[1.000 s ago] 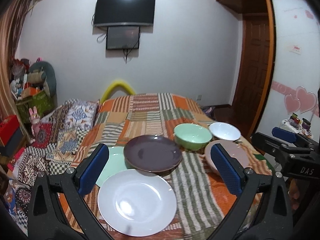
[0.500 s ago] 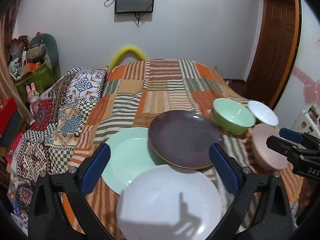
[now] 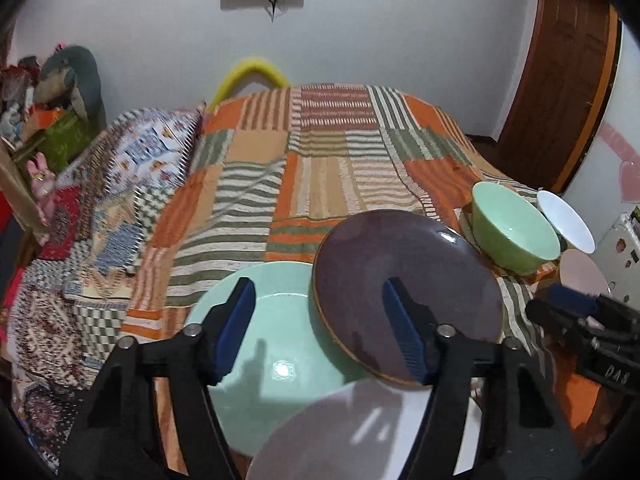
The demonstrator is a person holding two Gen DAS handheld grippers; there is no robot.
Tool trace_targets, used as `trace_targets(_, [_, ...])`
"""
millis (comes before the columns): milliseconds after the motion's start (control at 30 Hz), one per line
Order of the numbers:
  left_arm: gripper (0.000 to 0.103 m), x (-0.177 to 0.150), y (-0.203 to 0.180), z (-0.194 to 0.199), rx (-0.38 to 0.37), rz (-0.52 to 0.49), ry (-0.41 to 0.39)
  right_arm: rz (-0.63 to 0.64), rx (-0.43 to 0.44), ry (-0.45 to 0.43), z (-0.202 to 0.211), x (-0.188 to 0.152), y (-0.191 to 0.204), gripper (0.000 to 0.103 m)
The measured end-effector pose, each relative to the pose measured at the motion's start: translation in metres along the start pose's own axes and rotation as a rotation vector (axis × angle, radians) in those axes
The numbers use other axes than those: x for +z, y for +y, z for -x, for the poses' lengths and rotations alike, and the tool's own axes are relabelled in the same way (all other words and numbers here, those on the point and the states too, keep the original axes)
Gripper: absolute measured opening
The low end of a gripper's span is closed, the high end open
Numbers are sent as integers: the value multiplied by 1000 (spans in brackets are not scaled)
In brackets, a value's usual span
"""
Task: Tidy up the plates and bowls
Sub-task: 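Move both tools forward to the rim of the dark purple plate, then close the left tool on the purple plate rim while the right tool steadies it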
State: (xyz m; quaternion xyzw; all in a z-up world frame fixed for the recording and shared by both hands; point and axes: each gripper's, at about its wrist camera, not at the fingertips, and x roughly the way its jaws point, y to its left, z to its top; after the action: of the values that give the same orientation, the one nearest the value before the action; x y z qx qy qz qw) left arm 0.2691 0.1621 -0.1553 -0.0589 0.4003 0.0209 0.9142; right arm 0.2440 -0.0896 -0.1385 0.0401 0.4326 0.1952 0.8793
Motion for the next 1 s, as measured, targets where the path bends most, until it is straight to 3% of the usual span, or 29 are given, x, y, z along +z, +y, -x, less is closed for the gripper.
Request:
trace_targets(200, [50,10,12,-41,-73,50,81,3,-1,40,-13,-3,0,54])
trace_targets(333, [38,11,14,-64,-87,45,129,-26,-20,57,-21,0,-8,47])
trace_targets(500, [28,9,12,-80,-95,36,159,-27,-56,56,-27,5,-11,46])
trace_targets(800, [24,14,14,-97,-139,52,229,-20,-109,73,-41,15,-9,45])
trace_targets(1000, [20,10,24,-93,-191,97,235,-16,-54,64,-35,15,-8,44])
